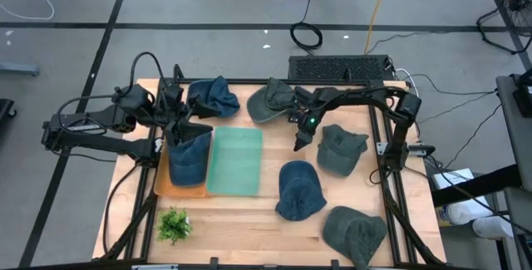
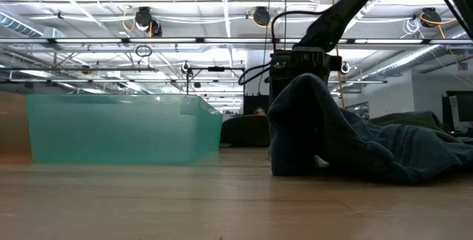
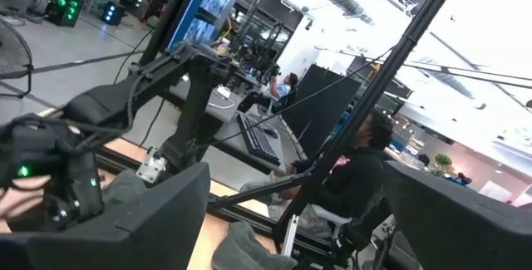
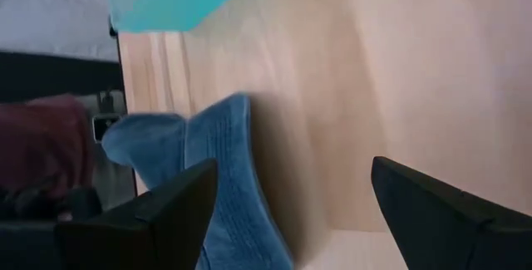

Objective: Pick & Place hat
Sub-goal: Put the bottom blue cap into the orange bin

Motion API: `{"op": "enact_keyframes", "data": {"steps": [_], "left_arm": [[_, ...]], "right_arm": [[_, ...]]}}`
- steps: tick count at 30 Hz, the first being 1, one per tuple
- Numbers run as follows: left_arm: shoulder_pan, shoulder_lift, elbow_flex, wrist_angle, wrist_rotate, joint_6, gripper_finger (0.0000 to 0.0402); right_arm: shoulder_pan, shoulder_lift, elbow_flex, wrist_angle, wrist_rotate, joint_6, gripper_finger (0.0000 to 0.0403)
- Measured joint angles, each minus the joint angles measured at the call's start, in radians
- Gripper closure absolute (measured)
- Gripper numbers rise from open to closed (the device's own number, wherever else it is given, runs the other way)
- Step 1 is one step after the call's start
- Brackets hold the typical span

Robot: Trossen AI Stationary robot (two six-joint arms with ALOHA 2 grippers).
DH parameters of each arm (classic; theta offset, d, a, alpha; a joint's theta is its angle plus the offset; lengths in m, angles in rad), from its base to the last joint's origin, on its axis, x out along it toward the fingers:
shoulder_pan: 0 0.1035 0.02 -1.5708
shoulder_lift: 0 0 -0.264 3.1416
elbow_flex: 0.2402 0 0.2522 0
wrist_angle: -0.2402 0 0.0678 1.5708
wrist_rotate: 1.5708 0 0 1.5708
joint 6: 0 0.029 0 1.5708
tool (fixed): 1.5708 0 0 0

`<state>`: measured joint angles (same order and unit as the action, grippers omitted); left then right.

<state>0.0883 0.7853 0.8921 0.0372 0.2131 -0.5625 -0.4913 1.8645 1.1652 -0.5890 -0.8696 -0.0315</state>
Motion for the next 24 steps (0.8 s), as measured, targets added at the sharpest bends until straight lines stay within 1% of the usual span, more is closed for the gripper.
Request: {"op": "enact_keyframes", "data": {"steps": [4, 8, 13, 16, 24], "left_arm": [[0.000, 0.000, 0.000, 0.024, 0.003, 0.000, 0.0036], [0.000, 0.000, 0.000, 0.045, 0.029, 0.000, 0.0036], [-0.001, 0.000, 0.000, 0.044, 0.033, 0.001, 0.0037], [-0.001, 0.000, 0.000, 0.044, 0.033, 0.004, 0.0037], [0.000, 0.000, 0.000, 0.043, 0.033, 0.000, 0.0036]], "right_arm": [[0.045, 0.018, 0.000, 0.002, -0.003, -0.010, 0.0094], [0.088, 0.033, 0.000, 0.001, -0.002, -0.011, 0.0094], [0.134, 0.035, 0.000, -0.006, -0.006, -0.025, 0.0094], [0.155, 0.035, 0.000, -0.006, -0.028, -0.034, 0.0094], [0.193, 0.035, 0.000, -0.007, -0.024, -0.034, 0.0099]]}}
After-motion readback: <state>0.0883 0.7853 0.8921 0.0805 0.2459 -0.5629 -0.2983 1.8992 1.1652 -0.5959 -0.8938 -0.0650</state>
